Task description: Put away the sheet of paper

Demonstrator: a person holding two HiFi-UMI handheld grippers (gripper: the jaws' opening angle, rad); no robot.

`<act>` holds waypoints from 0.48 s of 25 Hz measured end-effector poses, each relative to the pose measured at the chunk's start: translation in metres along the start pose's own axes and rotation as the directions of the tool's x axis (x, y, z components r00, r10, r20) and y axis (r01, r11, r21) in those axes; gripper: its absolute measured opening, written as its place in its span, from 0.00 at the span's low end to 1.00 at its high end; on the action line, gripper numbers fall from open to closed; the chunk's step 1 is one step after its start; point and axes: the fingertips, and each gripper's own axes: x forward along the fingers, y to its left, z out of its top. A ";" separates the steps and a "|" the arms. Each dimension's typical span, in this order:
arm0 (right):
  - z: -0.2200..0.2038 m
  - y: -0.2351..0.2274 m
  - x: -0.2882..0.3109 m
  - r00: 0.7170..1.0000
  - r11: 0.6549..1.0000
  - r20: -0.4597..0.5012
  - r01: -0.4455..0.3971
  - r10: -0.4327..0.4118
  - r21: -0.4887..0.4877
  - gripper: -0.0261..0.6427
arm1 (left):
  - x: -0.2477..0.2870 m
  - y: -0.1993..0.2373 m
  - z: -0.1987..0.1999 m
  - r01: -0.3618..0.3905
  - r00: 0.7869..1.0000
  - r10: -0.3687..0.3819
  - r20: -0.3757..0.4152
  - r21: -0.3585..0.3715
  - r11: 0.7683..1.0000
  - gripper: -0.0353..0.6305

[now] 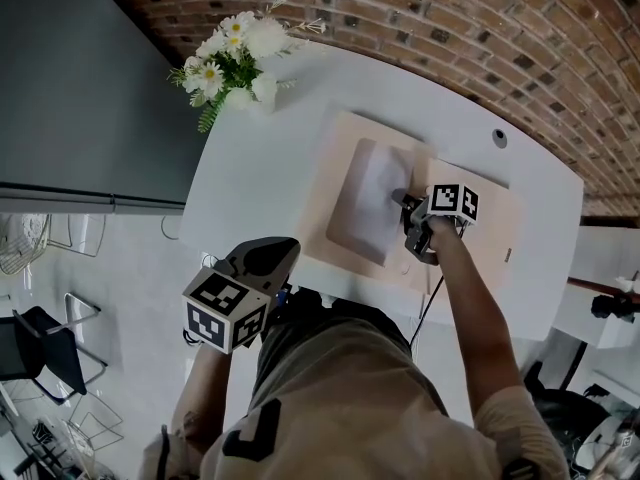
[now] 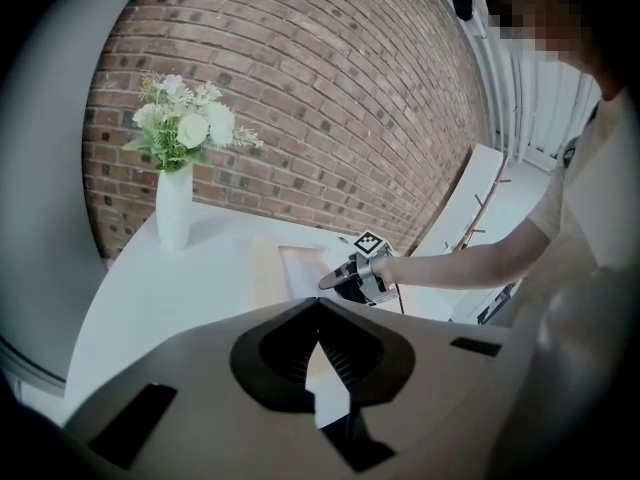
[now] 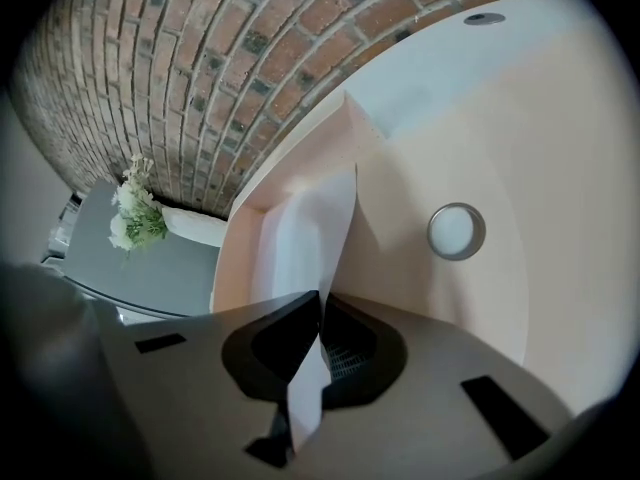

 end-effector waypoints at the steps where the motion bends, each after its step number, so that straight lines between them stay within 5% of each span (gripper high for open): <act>1: 0.000 0.001 -0.001 1.000 1.000 0.001 -0.009 0.009 -0.002 0.08 | 0.001 0.000 0.001 0.003 1.000 -0.003 0.002 0.002 1.000 0.08; 12: 0.006 0.017 -0.002 0.982 0.980 0.062 -0.183 0.178 0.076 0.08 | 0.001 0.003 0.004 0.000 1.000 0.000 0.006 0.007 1.000 0.08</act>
